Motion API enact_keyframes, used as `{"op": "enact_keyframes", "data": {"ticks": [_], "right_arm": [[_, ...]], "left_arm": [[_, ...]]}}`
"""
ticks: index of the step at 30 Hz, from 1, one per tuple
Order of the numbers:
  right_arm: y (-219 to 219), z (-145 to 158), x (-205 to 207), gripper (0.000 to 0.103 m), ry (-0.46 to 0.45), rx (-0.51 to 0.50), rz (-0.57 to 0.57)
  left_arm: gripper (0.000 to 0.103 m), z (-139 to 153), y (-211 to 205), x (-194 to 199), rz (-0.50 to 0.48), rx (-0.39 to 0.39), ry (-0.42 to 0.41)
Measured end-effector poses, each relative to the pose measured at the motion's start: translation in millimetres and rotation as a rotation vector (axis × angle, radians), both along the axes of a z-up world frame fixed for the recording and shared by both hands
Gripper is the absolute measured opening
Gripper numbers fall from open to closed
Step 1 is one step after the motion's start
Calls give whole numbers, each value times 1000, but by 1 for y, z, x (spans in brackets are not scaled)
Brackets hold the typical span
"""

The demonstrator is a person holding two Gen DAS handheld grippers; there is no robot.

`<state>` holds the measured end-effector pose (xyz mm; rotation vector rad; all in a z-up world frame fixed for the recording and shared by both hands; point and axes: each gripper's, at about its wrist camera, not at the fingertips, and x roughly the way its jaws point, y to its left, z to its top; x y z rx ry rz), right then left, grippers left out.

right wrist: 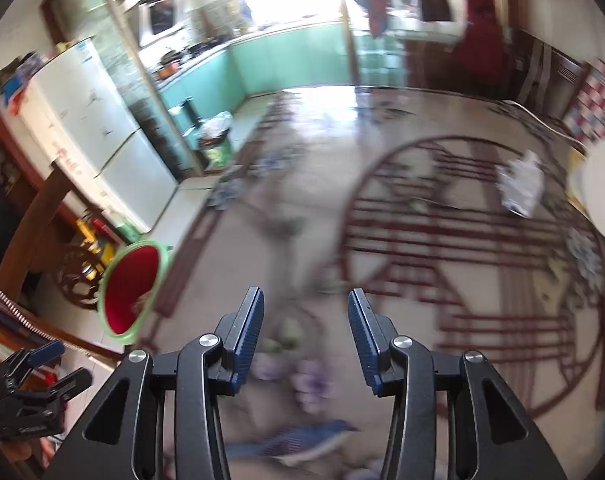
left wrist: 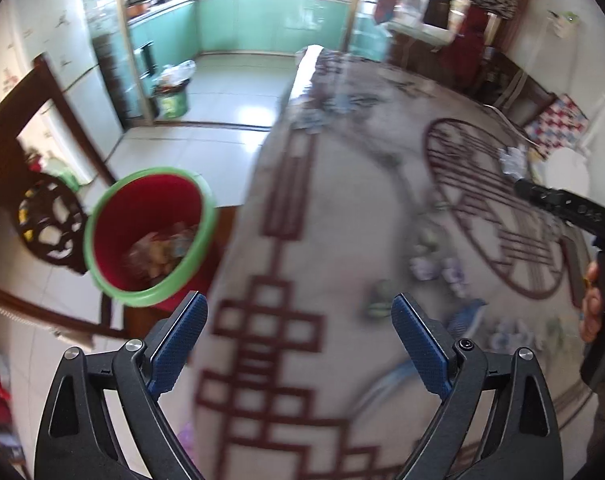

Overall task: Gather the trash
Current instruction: 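Move both open tools back over the table, then grasp the white crumpled printed paper with the right tool, then carry the white paper over the red bucket with the right tool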

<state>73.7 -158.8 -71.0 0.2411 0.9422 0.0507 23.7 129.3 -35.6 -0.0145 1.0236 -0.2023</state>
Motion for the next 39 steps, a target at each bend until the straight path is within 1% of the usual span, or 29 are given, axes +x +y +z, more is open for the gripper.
{"op": "enact_keyframes", "data": {"ticks": [2,5,8,10,13,16,19,21,24,26,28,30,34,37,39], "right_arm": [[-45,-5,-1,42,14,-12,-84],[-107,-9,5,42,17,-43,-180],[-155,-11,20,42,21,-49,-235],[-188,-17,39,42,28,-36,-264],[-227,-32,73,42,54,4,-303],[-251,-48,110,42,91,28,-322],[-253,-61,142,42,125,0,-306],[-254,-73,163,42,160,11,-284],[-249,-89,180,42,208,24,-257],[-244,-93,187,42,210,30,-237],[-238,-93,194,42,221,-6,-218],[-227,-93,201,38,237,-44,-183],[-201,-89,211,35,263,-185,-111],[-188,-87,218,34,275,-229,-86],[-179,-85,219,34,273,-223,-73]], "left_arm": [[94,4,-26,5,-39,-12,-11],[94,10,-66,17,-93,-34,-26],[94,14,-99,26,-115,-42,-50],[94,14,-116,32,-107,-46,-60],[94,8,-137,37,-89,-58,-39],[94,-2,-155,34,-80,-44,-20],[94,-10,-170,30,-70,-27,0],[94,-15,-173,29,-53,-27,15],[94,-17,-174,29,-22,-33,20],[94,-16,-171,29,2,-34,11],[94,-15,-166,30,33,-44,-1],[94,-14,-161,32,64,-62,-8],[94,-16,-153,36,116,-119,-7],[94,-19,-149,38,136,-153,-1],[94,-19,-146,38,140,-159,-3]]}}
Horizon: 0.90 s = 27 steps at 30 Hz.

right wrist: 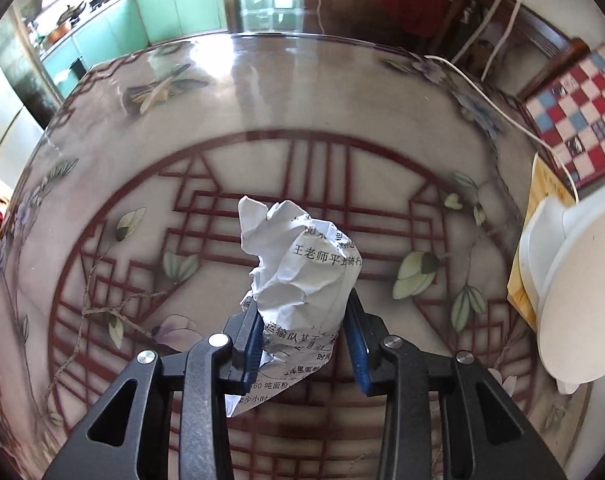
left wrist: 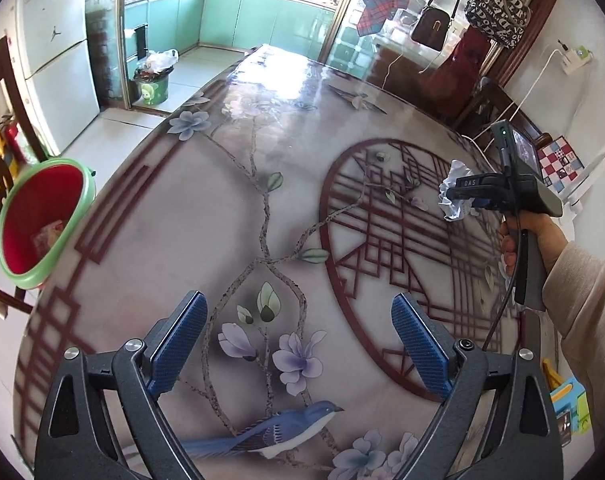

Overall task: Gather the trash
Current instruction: 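Carry the white paper over the red bucket with the right tool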

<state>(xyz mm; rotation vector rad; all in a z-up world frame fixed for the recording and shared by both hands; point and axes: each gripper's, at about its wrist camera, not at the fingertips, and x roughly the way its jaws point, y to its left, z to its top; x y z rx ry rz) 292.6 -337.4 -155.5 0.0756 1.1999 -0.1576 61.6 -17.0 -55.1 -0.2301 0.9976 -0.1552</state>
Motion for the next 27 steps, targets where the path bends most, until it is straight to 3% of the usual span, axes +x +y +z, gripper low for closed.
{"op": "enact_keyframes", "data": {"ticks": [8,18,27], "right_arm": [[34,12,-15,33,-33,82,49],[93,51,-78,33,-160,154,169],[121,64,-118,33,-159,168,146]], "left_arm": [[94,-4,20,8,26,-4,18],[94,-6,51,18,49,60,28],[94,-13,54,34,-12,25,25]]}}
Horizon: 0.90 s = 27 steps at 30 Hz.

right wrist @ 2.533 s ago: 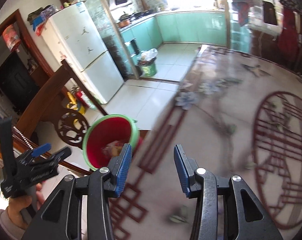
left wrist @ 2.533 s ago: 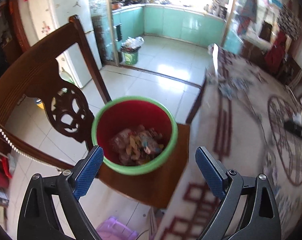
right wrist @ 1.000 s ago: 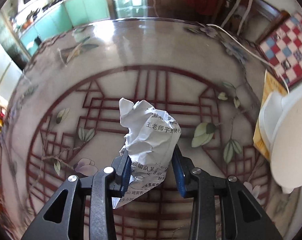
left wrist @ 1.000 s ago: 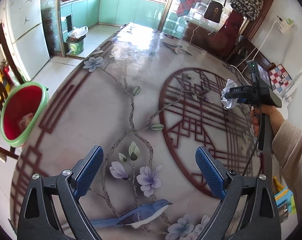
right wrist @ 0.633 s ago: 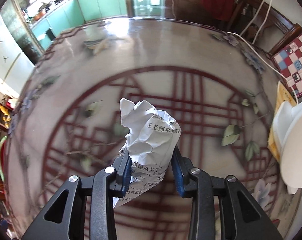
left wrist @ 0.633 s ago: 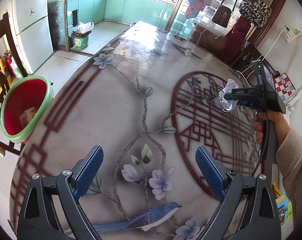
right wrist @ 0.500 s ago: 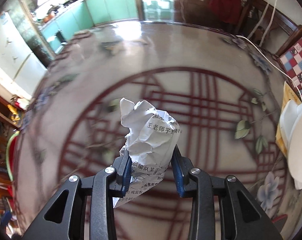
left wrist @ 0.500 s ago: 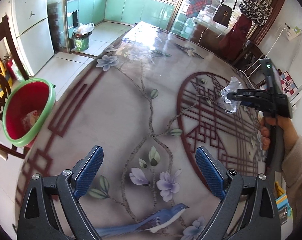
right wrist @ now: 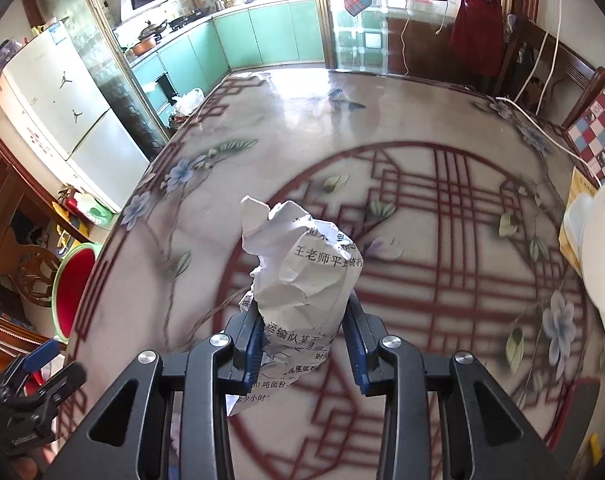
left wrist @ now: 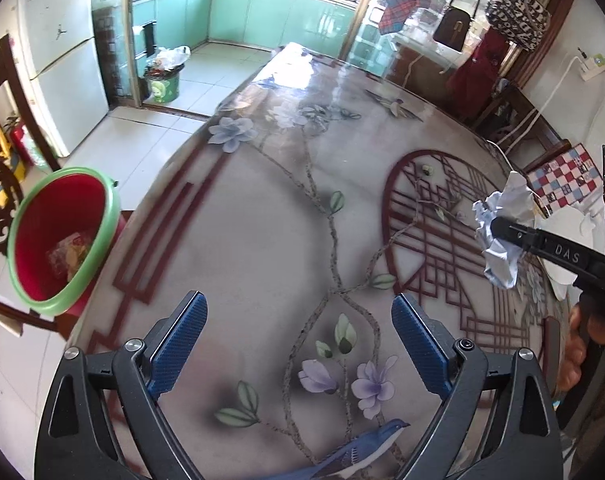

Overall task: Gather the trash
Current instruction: 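Carry the white paper over the red bucket with the right tool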

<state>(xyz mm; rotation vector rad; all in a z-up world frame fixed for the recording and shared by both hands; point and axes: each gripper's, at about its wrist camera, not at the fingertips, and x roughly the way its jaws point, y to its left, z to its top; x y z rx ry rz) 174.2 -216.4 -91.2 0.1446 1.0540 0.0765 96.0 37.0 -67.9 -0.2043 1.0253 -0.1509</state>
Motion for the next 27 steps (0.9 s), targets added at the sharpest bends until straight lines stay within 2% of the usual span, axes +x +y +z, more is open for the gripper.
{"op": "enact_keyframes", "data": {"ticks": [5,12,20,27], "right_arm": [[28,10,-17,33,8,-11,-36],[97,23,-21,33,-10,-11,-17],[164,28,-21,33,-26,-12,-2],[196,27,-23,33,-32,-12,17]], "left_arm": [[94,0,2,3,-60,-27,-14],[94,6,37,8,-92,-35,-22],[94,16,87,13,-58,8,-43],[94,19,120,19,-16,33,-53]]}}
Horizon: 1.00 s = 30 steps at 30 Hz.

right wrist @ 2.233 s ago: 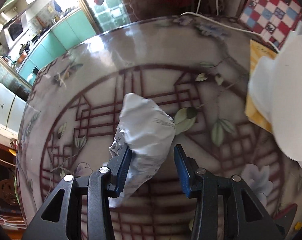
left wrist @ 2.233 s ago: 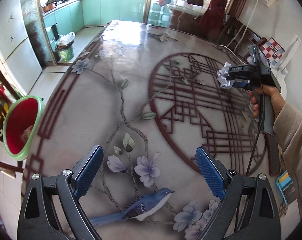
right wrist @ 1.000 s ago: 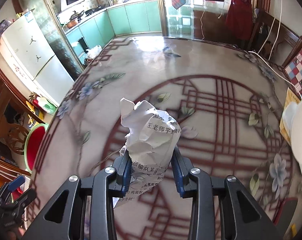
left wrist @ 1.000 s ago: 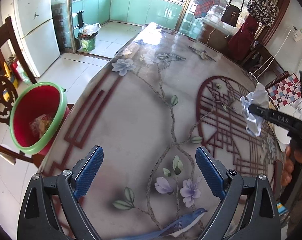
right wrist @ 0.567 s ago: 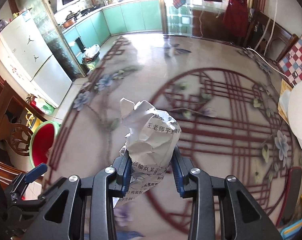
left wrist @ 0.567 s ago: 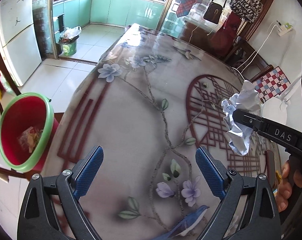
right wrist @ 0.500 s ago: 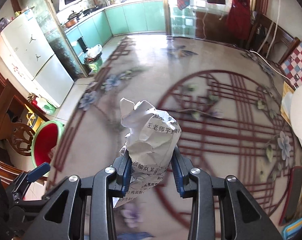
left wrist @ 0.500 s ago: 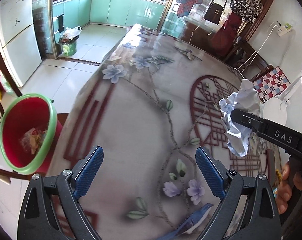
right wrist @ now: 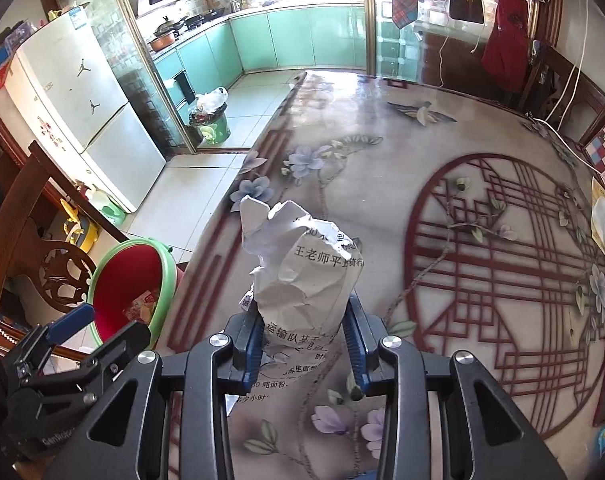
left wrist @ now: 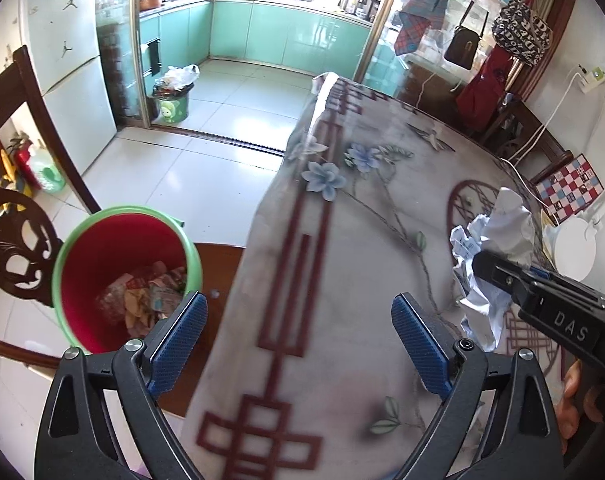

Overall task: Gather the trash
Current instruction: 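Carry the white paper over the red bucket with the right tool, then open the right tool to drop the white paper into the bucket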

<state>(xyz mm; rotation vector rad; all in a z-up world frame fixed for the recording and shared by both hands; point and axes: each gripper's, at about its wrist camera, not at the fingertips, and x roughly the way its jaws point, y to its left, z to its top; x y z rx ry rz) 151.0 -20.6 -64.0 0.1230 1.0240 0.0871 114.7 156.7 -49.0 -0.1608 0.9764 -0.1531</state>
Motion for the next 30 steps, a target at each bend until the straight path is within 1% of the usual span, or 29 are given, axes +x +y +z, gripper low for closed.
{"op": "enact_keyframes", "data": {"ticks": [7,13,16,20,24,27,30], "right_arm": [[30,-7,-2,34,7,1,54],[80,-11,5,34,4,16,159],[106,-15,11,34,3,27,215],[148,-25,25,34,8,37,297],[194,-43,40,35,35,52,376],[222,-59,49,35,69,65,410],[244,-73,56,35,94,50,440]], "left_arm": [[94,-3,22,1,32,25,9],[94,-6,51,-1,95,54,19],[94,-9,76,-3,154,71,20],[94,-17,122,-9,268,109,36],[94,-28,171,-23,391,136,67],[94,-33,198,-35,466,142,84],[94,-34,217,-46,518,148,85]]}}
